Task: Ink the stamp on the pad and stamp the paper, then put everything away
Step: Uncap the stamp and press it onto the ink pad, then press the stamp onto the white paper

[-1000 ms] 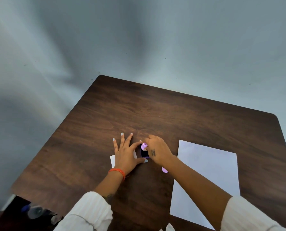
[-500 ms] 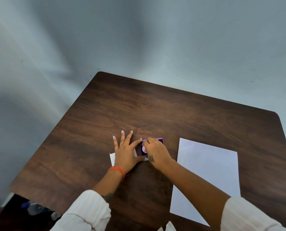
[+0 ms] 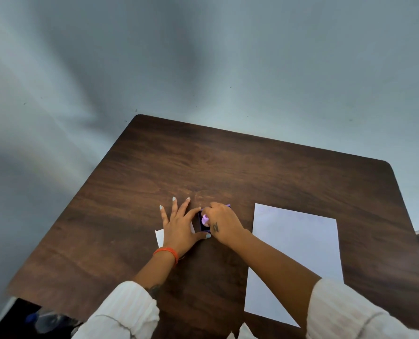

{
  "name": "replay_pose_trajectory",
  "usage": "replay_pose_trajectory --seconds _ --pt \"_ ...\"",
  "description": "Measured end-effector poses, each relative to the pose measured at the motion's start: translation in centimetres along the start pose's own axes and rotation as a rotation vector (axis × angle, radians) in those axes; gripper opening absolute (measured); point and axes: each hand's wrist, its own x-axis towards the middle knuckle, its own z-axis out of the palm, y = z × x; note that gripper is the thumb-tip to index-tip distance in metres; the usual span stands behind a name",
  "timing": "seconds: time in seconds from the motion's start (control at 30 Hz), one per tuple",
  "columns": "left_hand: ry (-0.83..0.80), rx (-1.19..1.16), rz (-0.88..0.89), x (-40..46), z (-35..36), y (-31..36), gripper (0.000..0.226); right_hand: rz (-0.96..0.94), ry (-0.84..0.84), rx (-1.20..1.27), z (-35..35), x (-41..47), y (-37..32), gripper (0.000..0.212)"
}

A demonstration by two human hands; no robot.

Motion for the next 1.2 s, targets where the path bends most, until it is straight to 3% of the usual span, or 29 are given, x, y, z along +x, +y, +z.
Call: replay_pose_trajectory --seconds 0.1,0.2,0.3,0.4,0.57,0.8,1.03,1.2 --pt "-0.070 -0.028 -0.041 0.2 -0.4 0.7 0.075 0.194 0.015 0.319 -1.3 -0.4 0.4 0.026" --pt "-0.109 -0.063 -0.076 0.2 -1.1 1.5 0.085 0.356 0.299 0.812 -1.7 -2.9 2.0 0.017" --pt "-0.112 -0.076 -0.086 0.1 -1.7 2.2 0.091 0.549 0.310 1.315 -2.0 -5.7 4.1 0.022" --pt "-0.072 -0.110 -0.048 0.0 -2.0 3.4 0.090 0.645 0.360 1.546 -2.4 -8.6 6.2 0.015" --pt "-0.004 -0.172 0.039 -0.3 -1.2 7.7 0.082 0.656 0.480 1.759 -1.8 -13.7 9.1 0.011" --pt "-0.035 -0.211 0.220 -0.7 0.9 13.7 0.074 0.685 0.643 2.010 -1.2 -19.2 13.1 0.027" --pt "-0.099 -0.162 0.350 -0.7 2.7 17.0 0.070 0.732 0.787 1.989 -1.5 -21.1 16.3 0.027" --pt "-0.130 -0.114 0.393 0.0 4.0 18.3 0.068 0.791 0.873 1.855 -2.8 -20.2 18.3 0.016"
